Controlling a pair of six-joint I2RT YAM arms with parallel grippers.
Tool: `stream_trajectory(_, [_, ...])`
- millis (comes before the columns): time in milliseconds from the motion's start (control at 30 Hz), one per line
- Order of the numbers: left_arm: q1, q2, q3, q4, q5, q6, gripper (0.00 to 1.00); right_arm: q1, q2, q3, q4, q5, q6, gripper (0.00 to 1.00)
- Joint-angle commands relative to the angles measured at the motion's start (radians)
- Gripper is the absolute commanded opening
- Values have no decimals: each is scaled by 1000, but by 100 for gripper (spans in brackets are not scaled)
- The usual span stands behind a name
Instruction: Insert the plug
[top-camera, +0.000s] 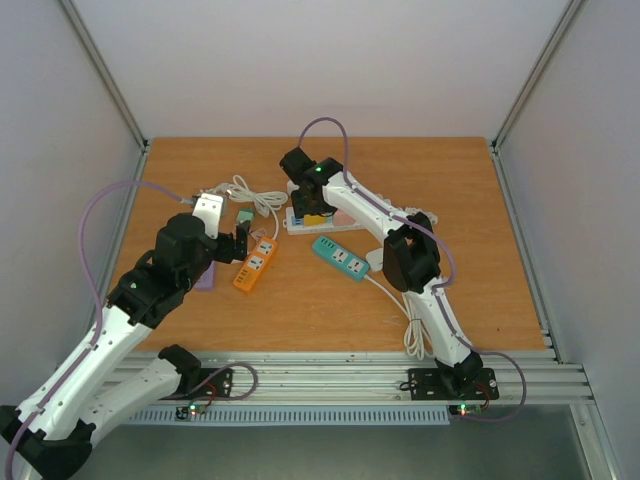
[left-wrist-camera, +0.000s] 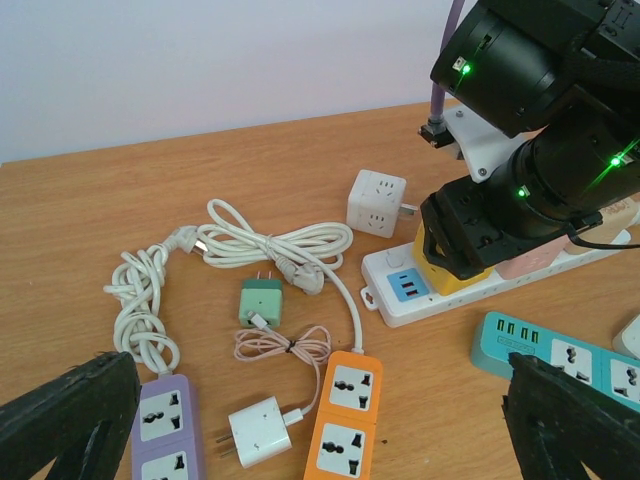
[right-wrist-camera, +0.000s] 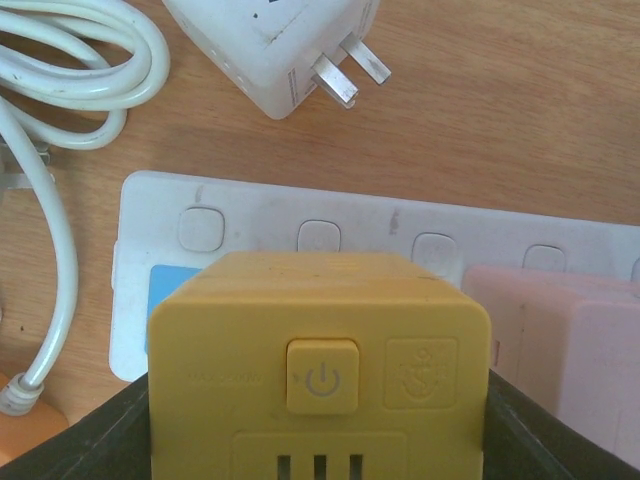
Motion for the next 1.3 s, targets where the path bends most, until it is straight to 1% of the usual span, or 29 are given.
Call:
stream_trajectory(0, [5,4,2,14,-13,0,99,-3,103,-17,-54,2,23,56])
stream_trajectory(100, [4,8,2,15,-14,0,99,-4,109,-15,-52,2,26,56])
stream_trajectory(133, [4,8,2,15,-14,0,99,-4,109,-14,-52,1,59,56])
stream_trajectory(367, [4,14,4,13,-15,-3,99,-6,113,13,-44,-27,133,57])
stream_trajectory(667, [4,13,4,12,-19,-3,99,-1,148,19,-56,65,102,60])
stream_trajectory(767, [4,8,4,12,-18,-3,99,-1,150,40,-61,74,90,60])
stream_trajectory(867, [4,-6,-4,24,-17,0,99,1,136,83,-81,76,73,64])
stream_trajectory(933, [4,-9,-5,27,-15,1,99,2,111,106,-90,75,56,71])
stream_trajectory(1000, [4,-11,-5,29,-13,1,99,2,75,119,-94,72,45,80])
stream_trajectory(1067, [4,-10,-5,29,-12,0,99,1,31,125,-92,56,16,85])
stream_trajectory(1167, [4,-10,-4,29,-11,0,100,1,-41,123,-90,17,-4,88])
stream_trajectory(1267, [4,-15,-5,32,-5,1,99,1,-126,84,-68,-27,-7,89])
